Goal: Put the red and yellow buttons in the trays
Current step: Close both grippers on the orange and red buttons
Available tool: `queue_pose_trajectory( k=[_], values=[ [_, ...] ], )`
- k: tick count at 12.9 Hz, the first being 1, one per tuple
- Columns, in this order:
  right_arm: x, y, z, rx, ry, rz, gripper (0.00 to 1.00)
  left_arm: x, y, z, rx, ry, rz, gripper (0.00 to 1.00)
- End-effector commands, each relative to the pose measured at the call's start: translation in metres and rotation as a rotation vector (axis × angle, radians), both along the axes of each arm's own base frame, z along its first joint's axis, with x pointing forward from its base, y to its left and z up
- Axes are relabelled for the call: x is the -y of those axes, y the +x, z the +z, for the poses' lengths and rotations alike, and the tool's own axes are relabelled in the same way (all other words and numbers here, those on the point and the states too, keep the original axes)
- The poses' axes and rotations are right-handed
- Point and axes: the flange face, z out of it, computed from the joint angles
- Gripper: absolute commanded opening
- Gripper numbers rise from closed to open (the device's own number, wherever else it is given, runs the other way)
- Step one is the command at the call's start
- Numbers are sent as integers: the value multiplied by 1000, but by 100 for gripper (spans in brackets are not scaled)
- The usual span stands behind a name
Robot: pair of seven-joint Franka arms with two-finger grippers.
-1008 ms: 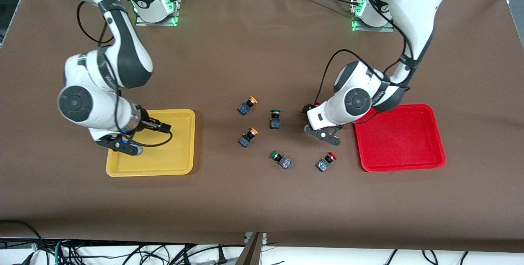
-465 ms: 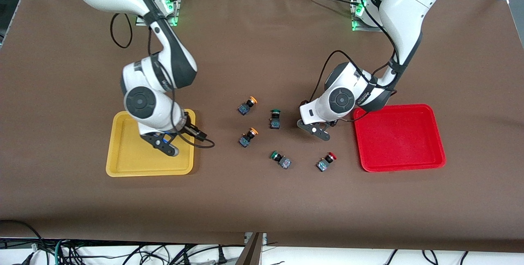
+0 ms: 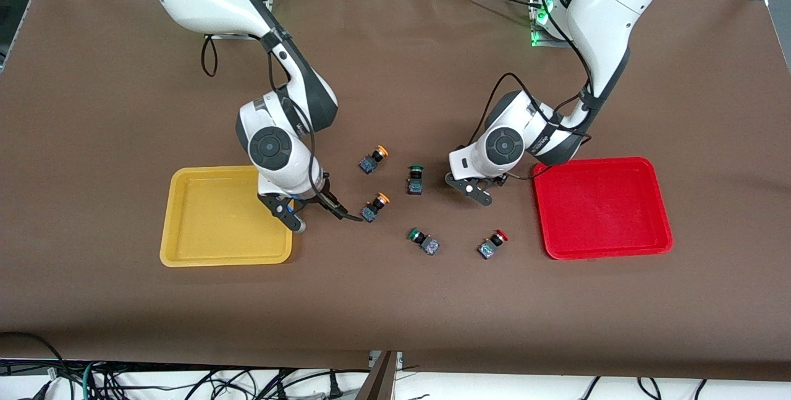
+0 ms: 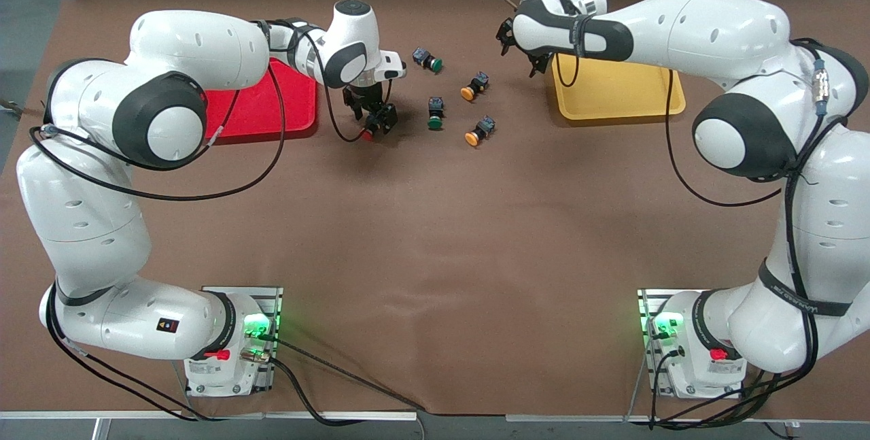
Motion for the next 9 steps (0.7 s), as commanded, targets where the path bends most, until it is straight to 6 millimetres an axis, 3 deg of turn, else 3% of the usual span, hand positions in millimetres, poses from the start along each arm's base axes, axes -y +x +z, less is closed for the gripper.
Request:
queue_pose_trajectory(
  k=[1, 3, 4, 6, 7, 9],
  values=[
    [-15, -1, -19, 39, 19, -32, 100, 0, -2, -9, -2, 19, -24, 45],
    [-29, -5, -29, 71, 39, -20, 100, -3, 2, -1, 6, 20, -20, 12],
    [-35, -8, -34, 83, 43, -12, 100, -4, 3, 2, 4, 25, -19, 4],
    [-56, -10, -39, 102, 58, -24, 100, -8, 5, 19, -8, 49, -19, 0],
    [-69, -14, -44, 108, 52, -6, 100, -11, 6, 34, -11, 65, -20, 0],
    [-72, -19, -60, 110, 15, 27, 100, -26, 15, 76, -29, 113, -6, 0]
  ],
)
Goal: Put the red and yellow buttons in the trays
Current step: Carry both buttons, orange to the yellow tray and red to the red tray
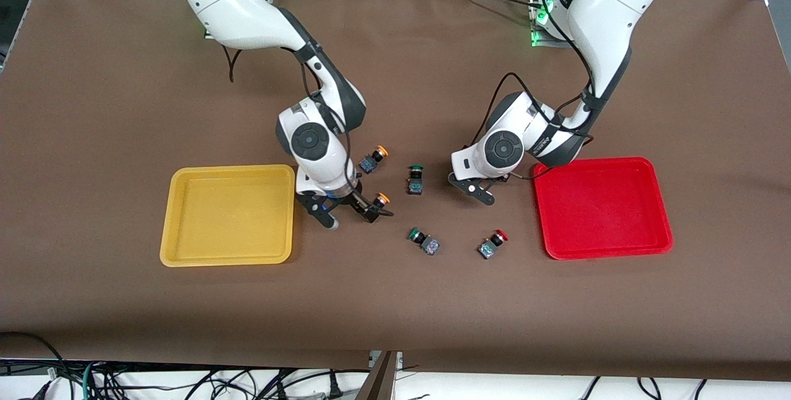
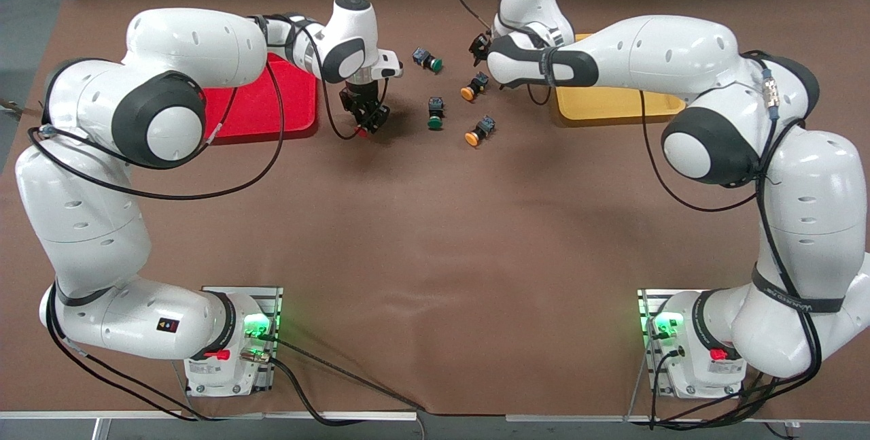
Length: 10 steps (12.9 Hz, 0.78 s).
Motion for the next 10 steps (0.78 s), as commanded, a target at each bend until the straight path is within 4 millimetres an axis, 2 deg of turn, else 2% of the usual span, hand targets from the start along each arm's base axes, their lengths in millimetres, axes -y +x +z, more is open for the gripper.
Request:
queue_pose_trajectory(
  k=[1, 3, 5, 8, 9, 10],
  values=[
    [-10, 2, -14, 24, -26, 10, 100, -24, 13, 71, -6, 82, 1, 0],
    [-18, 1, -17, 29, -23, 18, 100, -47, 29, 104, -3, 204, -45, 0],
    [-22, 2, -20, 33, -22, 22, 100, -65, 38, 114, -2, 292, -121, 0],
    [-24, 6, -21, 41, -16, 21, 95, -146, 69, 117, -25, 252, -197, 0],
    [-24, 7, -24, 42, -16, 20, 91, -168, 78, 118, -17, 221, -232, 0],
    [-22, 8, -25, 47, -19, 20, 74, -189, 86, 115, -12, 194, -261, 0]
  ],
)
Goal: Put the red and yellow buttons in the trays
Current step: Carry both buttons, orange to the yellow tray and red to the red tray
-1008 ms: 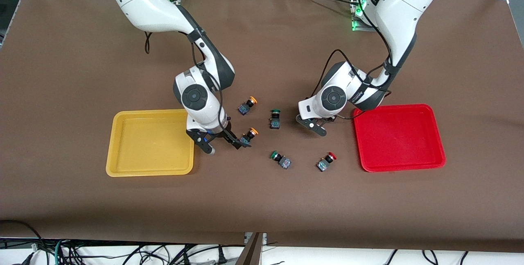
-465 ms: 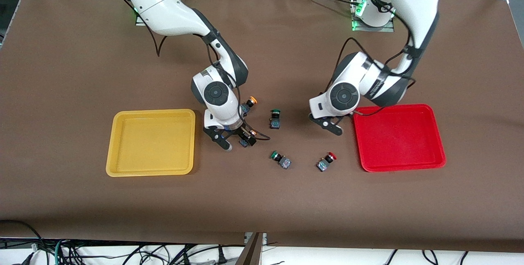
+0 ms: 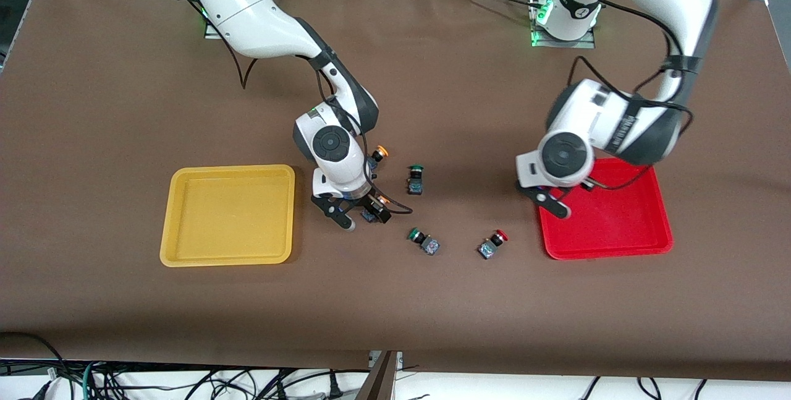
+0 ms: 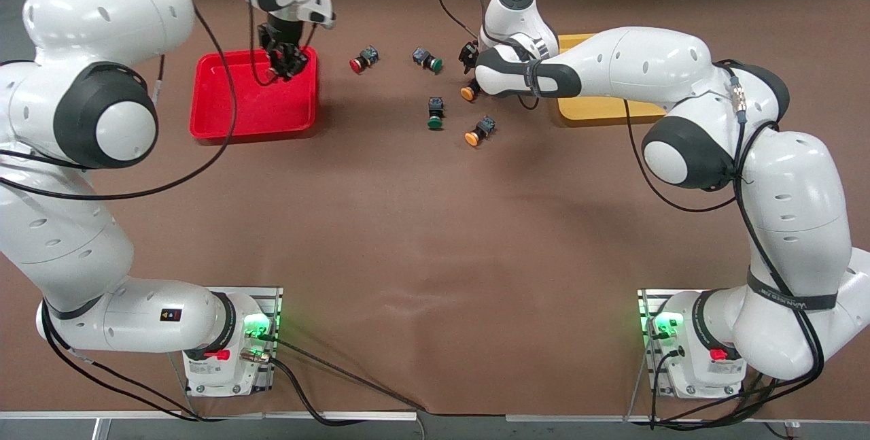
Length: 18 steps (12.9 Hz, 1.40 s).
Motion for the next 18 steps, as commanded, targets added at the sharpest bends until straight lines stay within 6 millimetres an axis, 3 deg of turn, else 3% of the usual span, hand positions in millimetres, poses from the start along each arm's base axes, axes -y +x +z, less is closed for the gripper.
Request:
queue_pose_trajectory(
  k=[1, 3, 4, 5, 7, 8, 10, 13, 15, 16, 17, 18],
  values=[
    [-3, 5, -3, 27, -11, 0, 50, -53, 21, -6, -11, -61, -90, 1],
    [-4, 5, -3, 37, -22, 24, 14, -78, 26, -36, -28, -101, -101, 1],
    [-3, 5, -3, 39, -23, 28, 2, -93, 29, -54, -32, -124, -98, 1],
    [-3, 6, -1, 42, -23, 30, 0, -104, 31, -72, -35, -156, -113, 2],
    [10, 18, 25, 43, -33, 39, 0, -131, 32, -105, -52, -215, -127, 5],
    [30, 29, 39, 13, -56, 58, 0, -141, 34, -113, -40, -236, -144, 5],
    [72, 46, 77, -66, -112, 160, 0, -157, 37, -110, -41, -254, -191, 5],
    [156, 64, 113, -179, -150, 393, 0, -176, 37, -109, -39, -257, -182, 9],
    [228, 74, 117, -236, -151, 516, 0, -177, 36, -110, -40, -257, -181, 29],
    [257, 75, 117, -247, -146, 551, 0, -177, 36, -110, -40, -256, -182, 69],
    [279, 72, 110, -265, -141, 579, 0, -177, 36, -108, -39, -257, -180, 100],
    [303, 71, 104, -278, -143, 588, 0, -175, 37, -104, -34, -256, -181, 100]
  ],
)
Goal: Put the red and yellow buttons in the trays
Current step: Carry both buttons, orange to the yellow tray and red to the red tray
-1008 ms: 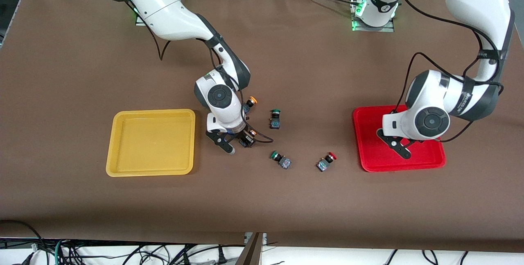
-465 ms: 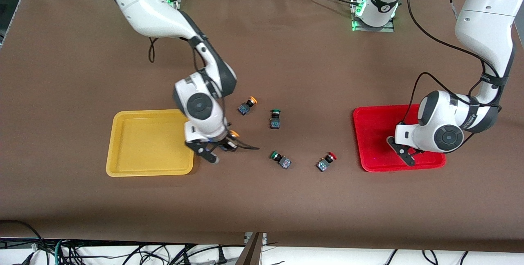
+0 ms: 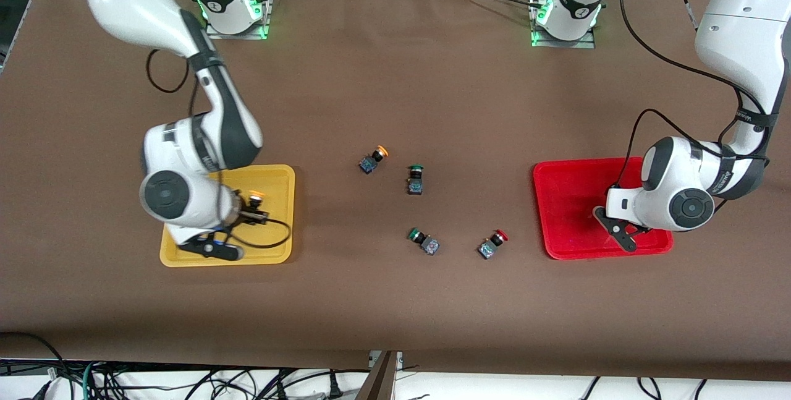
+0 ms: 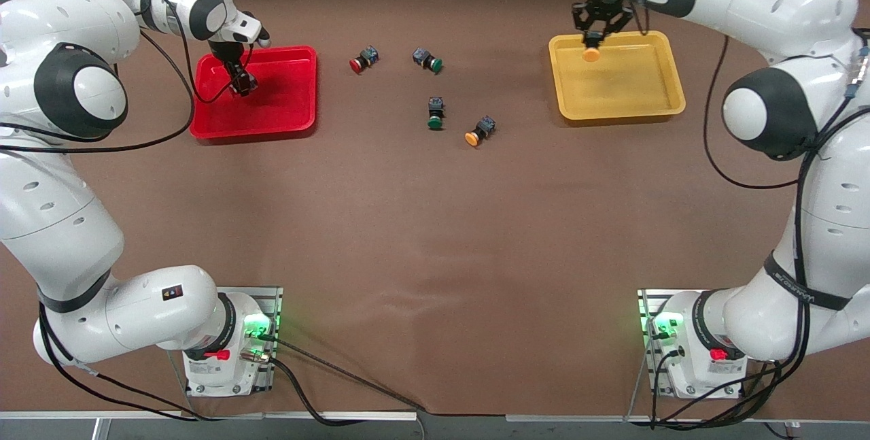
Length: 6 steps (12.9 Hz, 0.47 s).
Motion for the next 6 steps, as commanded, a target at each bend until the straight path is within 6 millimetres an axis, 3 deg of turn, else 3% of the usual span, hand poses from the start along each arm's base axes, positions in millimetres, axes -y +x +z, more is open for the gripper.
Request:
queue_pose_trajectory(
  k=[1, 3, 6],
  values=[
    [53, -17, -16, -47, 7, 60, 0, 2, 5, 25, 25, -2, -20, 100],
    [90, -26, -43, -32, 1, 119, 0, 28, 11, 58, 74, -20, -32, 100],
    [108, -42, -78, 21, -1, 113, 0, 75, 18, 101, 126, -84, -36, 100]
  ],
)
